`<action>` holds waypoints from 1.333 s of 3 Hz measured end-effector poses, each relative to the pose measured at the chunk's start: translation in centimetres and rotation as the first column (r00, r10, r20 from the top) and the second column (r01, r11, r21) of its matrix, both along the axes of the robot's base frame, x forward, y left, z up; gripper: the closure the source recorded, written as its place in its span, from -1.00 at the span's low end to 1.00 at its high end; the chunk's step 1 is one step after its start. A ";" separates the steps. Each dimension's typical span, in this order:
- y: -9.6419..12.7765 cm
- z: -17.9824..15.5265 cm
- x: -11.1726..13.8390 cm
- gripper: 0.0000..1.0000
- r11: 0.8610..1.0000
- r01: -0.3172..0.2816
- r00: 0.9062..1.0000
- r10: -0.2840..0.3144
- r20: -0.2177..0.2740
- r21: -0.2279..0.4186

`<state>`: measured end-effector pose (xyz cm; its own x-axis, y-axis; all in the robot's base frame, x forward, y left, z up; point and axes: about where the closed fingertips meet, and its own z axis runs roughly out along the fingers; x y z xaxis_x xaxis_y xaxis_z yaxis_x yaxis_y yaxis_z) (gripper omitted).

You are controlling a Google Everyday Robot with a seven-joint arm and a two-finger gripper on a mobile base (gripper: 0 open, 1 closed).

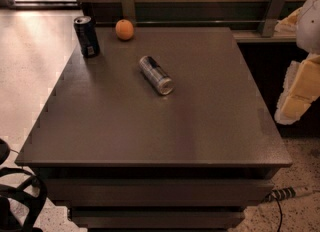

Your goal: Place redbull can upright

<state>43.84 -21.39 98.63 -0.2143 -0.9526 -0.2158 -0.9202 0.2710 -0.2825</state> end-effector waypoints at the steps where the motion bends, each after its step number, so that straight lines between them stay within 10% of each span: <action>1: 0.0 0.0 0.0 -1.00 1.000 0.000 1.000 0.000 0.000 0.000; 2: 1.8 0.3 2.7 -1.00 1.000 0.005 0.999 -0.004 -0.043 0.026; 4: 9.5 0.4 11.3 -1.00 0.948 0.211 0.975 -0.186 -0.122 0.238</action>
Offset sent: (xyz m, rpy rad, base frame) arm 0.0950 0.0691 0.0266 0.1135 0.1126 -0.0062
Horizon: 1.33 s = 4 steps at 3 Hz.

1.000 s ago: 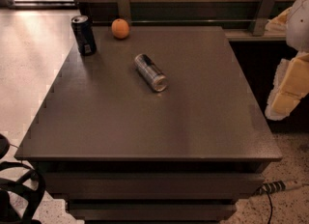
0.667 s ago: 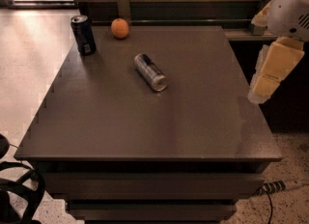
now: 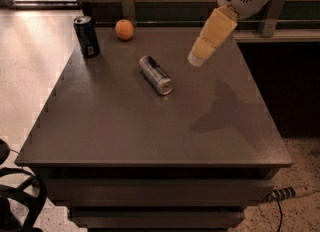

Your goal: Place redbull can upright

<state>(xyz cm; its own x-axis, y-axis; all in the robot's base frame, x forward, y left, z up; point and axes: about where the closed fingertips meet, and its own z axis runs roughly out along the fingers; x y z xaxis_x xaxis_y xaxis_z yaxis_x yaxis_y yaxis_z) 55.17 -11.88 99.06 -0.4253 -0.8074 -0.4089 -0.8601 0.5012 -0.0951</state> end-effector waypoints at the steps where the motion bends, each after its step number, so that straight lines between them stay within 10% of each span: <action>1: 2.4 -1.1 3.3 -1.00 0.992 0.121 0.992 -0.120 -0.042 0.021; 2: 4.7 -2.9 7.0 -1.00 0.964 0.263 0.960 -0.259 -0.107 0.026; 4: 4.5 -2.8 6.8 -1.00 0.969 0.247 0.965 -0.244 -0.096 0.025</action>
Offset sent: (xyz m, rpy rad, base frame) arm 0.1060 0.0608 -0.0463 0.0341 0.1801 -0.3999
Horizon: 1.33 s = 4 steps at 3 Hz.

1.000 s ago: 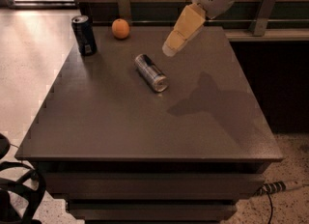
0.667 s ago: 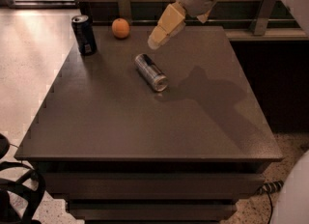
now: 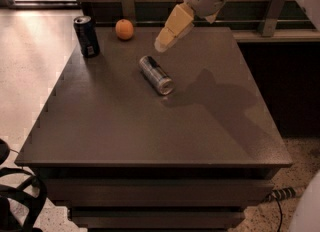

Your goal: Place redbull can upright

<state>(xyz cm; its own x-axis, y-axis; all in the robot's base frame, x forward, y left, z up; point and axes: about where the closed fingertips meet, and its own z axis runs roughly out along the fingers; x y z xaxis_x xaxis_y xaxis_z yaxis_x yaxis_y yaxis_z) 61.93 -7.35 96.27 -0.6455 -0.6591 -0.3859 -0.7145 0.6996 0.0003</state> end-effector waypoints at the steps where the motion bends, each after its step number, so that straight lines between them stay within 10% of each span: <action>1: 1.0 -0.8 0.6 -1.00 0.996 0.069 0.997 -0.070 -0.032 -0.055; 4: 6.7 -6.2 2.2 -1.00 0.989 0.131 0.978 -0.141 -0.155 -0.071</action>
Offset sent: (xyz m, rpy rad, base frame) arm 0.0166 0.0474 -0.0395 -0.1242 0.1389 -0.1874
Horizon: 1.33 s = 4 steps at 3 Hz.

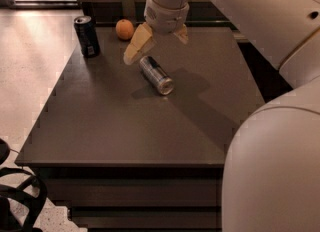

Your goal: Place redbull can upright

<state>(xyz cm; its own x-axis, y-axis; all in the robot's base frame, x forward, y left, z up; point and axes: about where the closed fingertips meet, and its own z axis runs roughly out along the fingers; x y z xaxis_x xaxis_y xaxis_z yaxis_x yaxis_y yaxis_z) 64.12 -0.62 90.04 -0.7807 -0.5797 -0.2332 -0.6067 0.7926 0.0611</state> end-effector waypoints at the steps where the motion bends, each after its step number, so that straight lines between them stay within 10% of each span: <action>1: 1.2 -1.4 -0.1 -1.00 1.000 -0.002 1.000 0.003 -0.031 0.024; 4: 3.8 -5.1 -0.6 -1.00 0.999 0.030 0.994 -0.033 -0.106 -0.027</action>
Offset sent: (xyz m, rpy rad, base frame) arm -0.0161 0.0336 -0.0348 -0.0565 0.0909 -0.0505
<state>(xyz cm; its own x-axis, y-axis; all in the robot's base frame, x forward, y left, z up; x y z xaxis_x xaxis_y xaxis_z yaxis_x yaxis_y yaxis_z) 63.54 3.17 84.93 -0.8184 -0.5591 -0.1329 -0.5725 0.8134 0.1036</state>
